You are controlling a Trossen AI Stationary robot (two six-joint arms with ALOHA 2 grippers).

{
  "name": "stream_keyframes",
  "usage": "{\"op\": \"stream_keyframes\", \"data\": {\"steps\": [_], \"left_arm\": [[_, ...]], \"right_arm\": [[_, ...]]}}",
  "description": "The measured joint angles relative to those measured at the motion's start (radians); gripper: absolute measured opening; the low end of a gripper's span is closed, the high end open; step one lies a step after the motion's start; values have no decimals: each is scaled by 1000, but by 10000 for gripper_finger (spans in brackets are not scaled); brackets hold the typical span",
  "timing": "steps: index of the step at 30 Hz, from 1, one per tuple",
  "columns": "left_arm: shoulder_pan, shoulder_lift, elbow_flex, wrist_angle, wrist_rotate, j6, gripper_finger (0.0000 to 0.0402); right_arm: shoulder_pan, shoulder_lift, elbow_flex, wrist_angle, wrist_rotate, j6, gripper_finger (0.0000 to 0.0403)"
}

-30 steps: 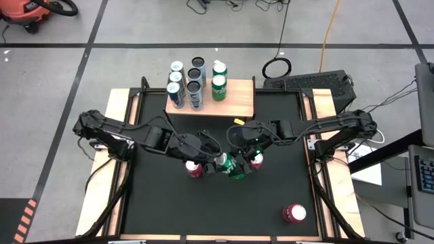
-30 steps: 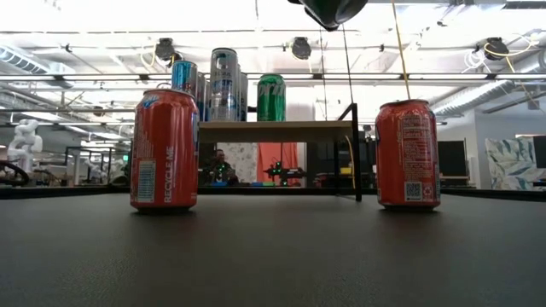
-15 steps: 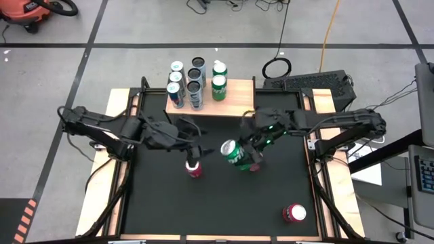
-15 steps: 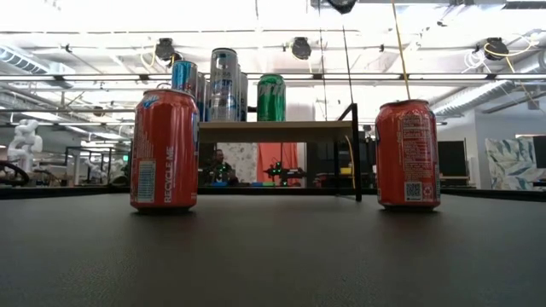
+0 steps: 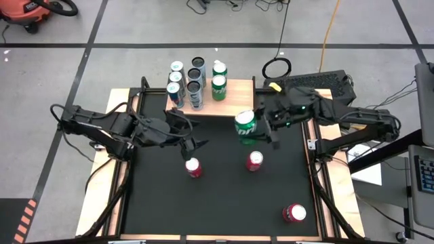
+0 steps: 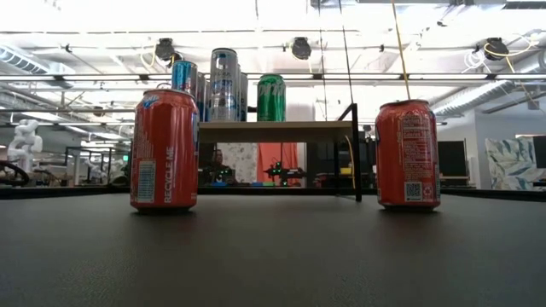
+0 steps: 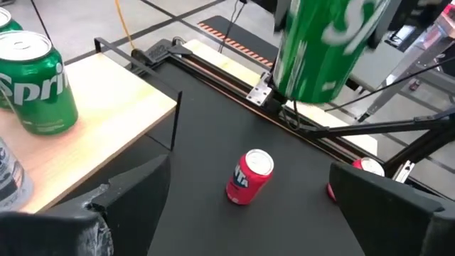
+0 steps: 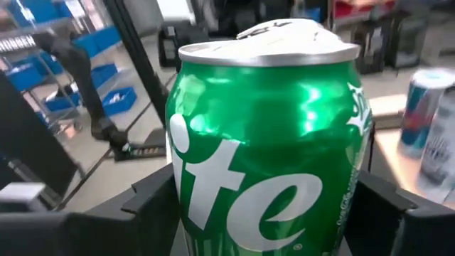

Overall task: Place canned beverage on shelf
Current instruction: Put the green soda can on the shelf

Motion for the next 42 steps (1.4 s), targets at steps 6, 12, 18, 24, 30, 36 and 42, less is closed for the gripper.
{"op": "stream_keyframes", "data": {"steps": [6, 12, 18, 24, 30, 36, 42], "left_arm": [[3, 0, 0, -5, -15, -102, 388], [3, 0, -1, -37, -17, -73, 388], [3, 1, -1, -52, -56, -75, 388], [3, 1, -1, -52, -60, -80, 388], [3, 1, -1, -51, -59, -128, 388], [3, 1, -1, -66, -52, -123, 388], [-3, 1, -1, -133, -32, -129, 388]], "right_arm": [[-29, -36, 0, 59, 71, -19, 283], [-59, -63, 0, 66, 105, -29, 283], [-71, -41, 2, 50, 107, -69, 283], [-71, -1, 2, 83, 100, -92, 283], [-71, 31, 2, 117, 98, -102, 283], [-71, 37, 2, 125, 99, -102, 283], [-71, 37, 2, 125, 100, -101, 283]]}}
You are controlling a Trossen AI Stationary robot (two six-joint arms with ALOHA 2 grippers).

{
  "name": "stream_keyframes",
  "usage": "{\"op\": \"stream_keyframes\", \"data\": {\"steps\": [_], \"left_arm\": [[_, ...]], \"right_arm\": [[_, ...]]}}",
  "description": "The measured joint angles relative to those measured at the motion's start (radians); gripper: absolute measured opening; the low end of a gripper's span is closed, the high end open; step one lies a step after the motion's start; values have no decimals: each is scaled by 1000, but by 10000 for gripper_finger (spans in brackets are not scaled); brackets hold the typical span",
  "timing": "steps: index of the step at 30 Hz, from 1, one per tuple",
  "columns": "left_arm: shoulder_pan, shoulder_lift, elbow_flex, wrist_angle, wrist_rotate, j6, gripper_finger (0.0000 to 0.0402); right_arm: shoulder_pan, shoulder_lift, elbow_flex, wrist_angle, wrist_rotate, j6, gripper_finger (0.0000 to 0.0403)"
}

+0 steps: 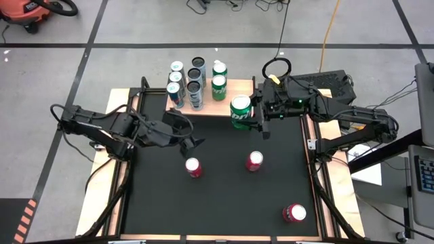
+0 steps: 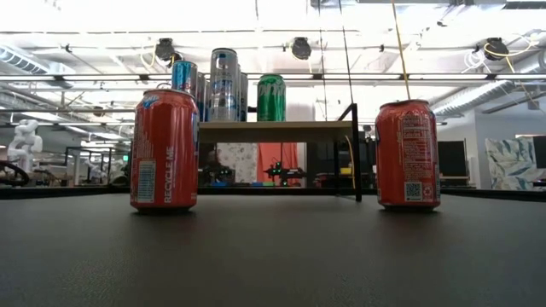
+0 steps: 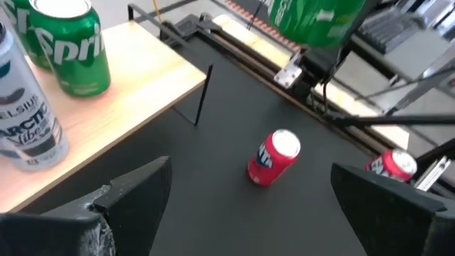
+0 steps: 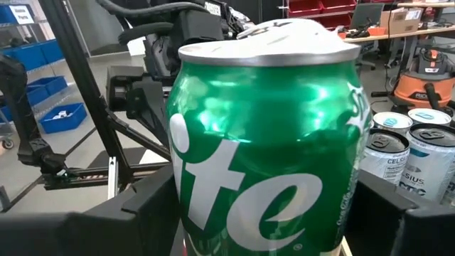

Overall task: Place canned beverage on shelf
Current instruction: Put the green soda can on the shelf

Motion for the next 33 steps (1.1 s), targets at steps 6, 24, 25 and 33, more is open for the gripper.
{"op": "stream_keyframes", "data": {"steps": [6, 24, 25, 33], "left_arm": [[-23, 0, 0, -40, 17, 25, 388], [-50, -12, 0, -117, 45, 25, 388], [-51, -15, 0, -124, 45, 24, 388], [-69, -44, 0, -190, 50, -18, 388]], "right_arm": [[0, 0, 0, -15, 10, -39, 283], [-3, 160, -1, 99, 149, -100, 283], [-7, 177, -1, 105, 134, -99, 283], [-68, 300, -2, 266, -11, -53, 283]]}}
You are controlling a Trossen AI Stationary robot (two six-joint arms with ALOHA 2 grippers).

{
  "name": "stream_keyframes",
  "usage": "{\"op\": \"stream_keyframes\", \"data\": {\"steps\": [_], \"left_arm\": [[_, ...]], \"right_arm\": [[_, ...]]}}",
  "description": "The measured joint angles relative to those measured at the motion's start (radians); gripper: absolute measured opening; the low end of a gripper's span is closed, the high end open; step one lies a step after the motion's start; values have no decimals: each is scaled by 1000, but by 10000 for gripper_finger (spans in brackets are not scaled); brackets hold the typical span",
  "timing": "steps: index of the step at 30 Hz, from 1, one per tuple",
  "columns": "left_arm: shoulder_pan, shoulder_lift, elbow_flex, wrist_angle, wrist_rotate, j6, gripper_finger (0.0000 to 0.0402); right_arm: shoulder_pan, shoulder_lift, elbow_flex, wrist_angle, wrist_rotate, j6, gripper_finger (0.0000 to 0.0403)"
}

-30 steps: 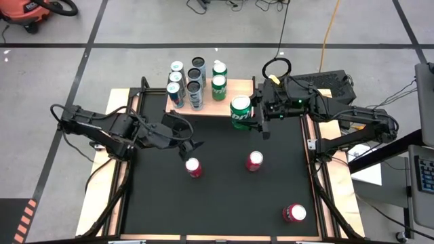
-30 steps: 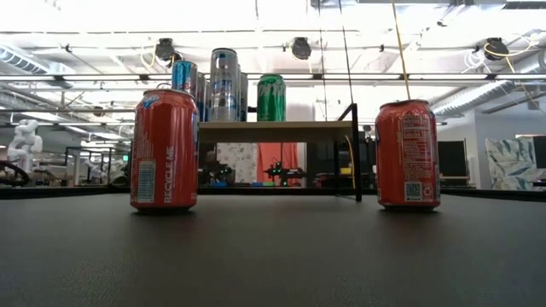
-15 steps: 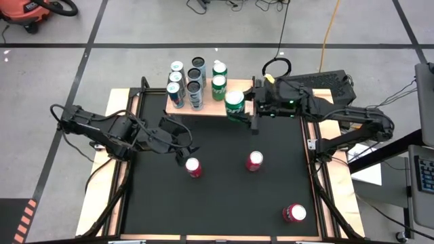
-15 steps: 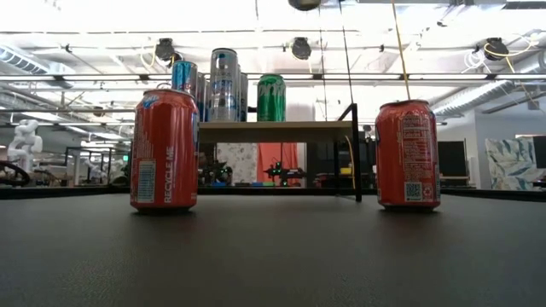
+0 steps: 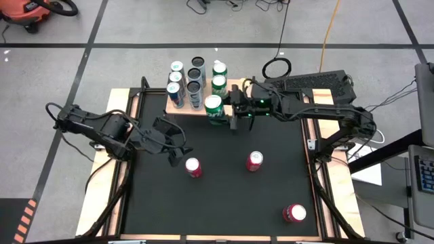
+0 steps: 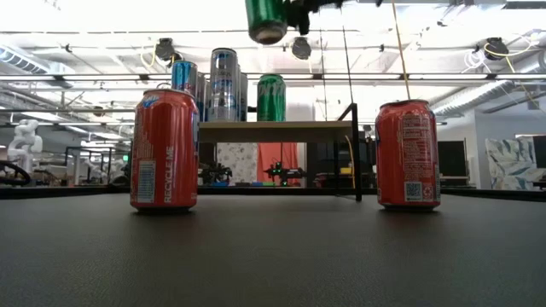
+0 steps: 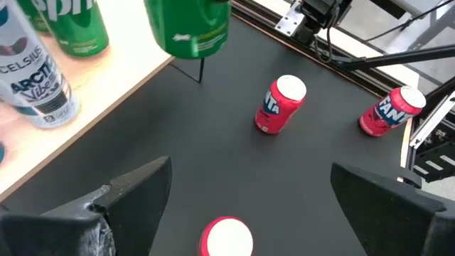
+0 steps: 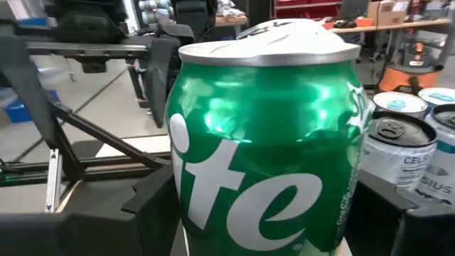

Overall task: Place canned beverage on shelf
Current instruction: Put the green soda can on the shelf

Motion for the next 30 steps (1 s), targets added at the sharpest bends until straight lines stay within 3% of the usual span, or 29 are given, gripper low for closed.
{"op": "stream_keyframes", "data": {"steps": [10, 18, 27, 30], "left_arm": [[0, -15, 0, -27, -19, -9, 388], [0, -15, 0, -49, -42, -8, 388], [1, -15, 0, -48, -51, -7, 388], [3, -15, 0, -48, -60, 0, 388]], "right_arm": [[-93, 68, 0, 47, -154, 59, 283], [-129, 67, 1, -49, -308, 105, 283], [-130, 56, -2, -48, -309, 107, 283], [-130, 56, -60, 31, -304, 119, 283]]}}
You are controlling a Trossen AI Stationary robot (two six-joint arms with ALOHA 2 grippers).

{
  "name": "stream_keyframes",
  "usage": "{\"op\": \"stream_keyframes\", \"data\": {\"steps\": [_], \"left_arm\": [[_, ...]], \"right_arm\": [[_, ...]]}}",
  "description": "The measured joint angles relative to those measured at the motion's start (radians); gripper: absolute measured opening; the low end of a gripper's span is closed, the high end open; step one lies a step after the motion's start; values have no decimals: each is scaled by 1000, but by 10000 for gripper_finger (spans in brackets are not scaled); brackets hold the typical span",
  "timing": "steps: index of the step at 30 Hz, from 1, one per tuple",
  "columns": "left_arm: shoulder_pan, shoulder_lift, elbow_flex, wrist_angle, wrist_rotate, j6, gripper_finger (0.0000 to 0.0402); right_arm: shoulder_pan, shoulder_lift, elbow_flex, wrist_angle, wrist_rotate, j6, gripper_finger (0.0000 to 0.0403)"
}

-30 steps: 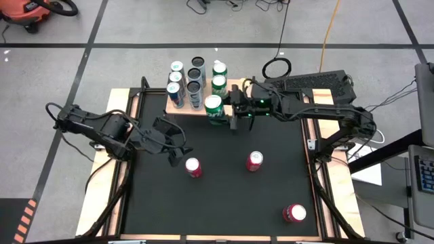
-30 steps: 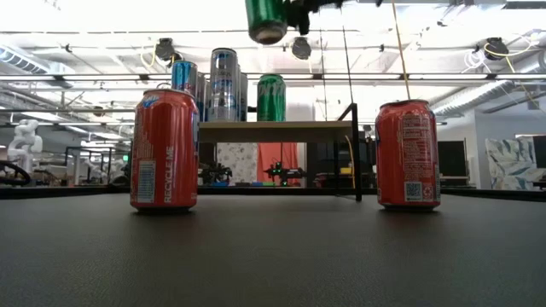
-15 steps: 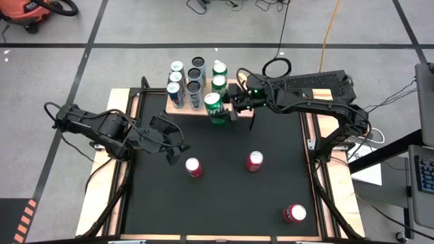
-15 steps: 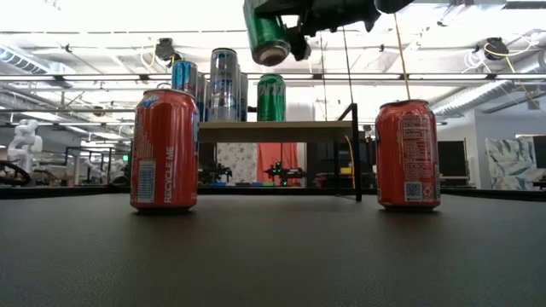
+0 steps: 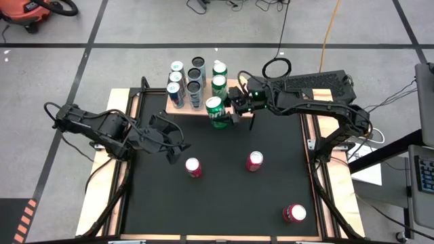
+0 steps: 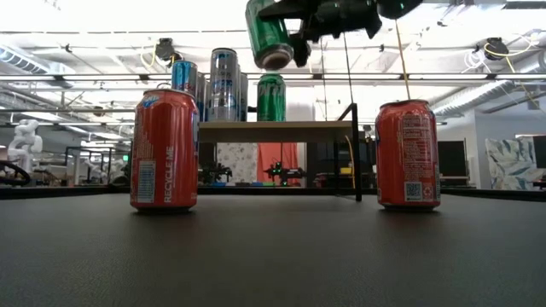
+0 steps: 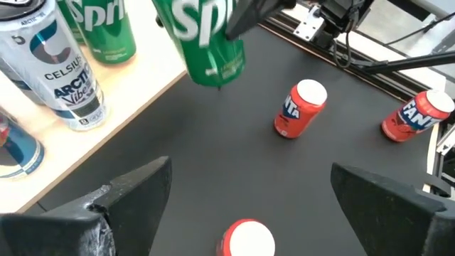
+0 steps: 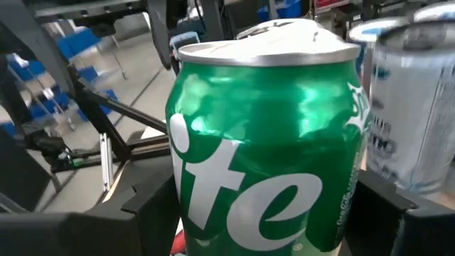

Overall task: Place canned beverage on shelf
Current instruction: Put the green soda can on the shelf

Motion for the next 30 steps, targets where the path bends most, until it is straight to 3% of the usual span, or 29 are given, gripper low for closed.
{"op": "stream_keyframes", "data": {"steps": [6, 9, 23, 30], "left_arm": [[20, 0, 0, -12, -3, -6, 388], [33, 0, 0, -13, -3, -1, 388], [99, 0, 0, -13, 9, 46, 388], [99, 0, 0, -13, 13, 45, 388]], "right_arm": [[1, 1, -182, 331, 46, 112, 283], [0, 1, -219, 410, 97, 108, 283], [0, 1, -221, 366, 259, -55, 284], [-28, 0, -221, 356, 260, -59, 284]]}}
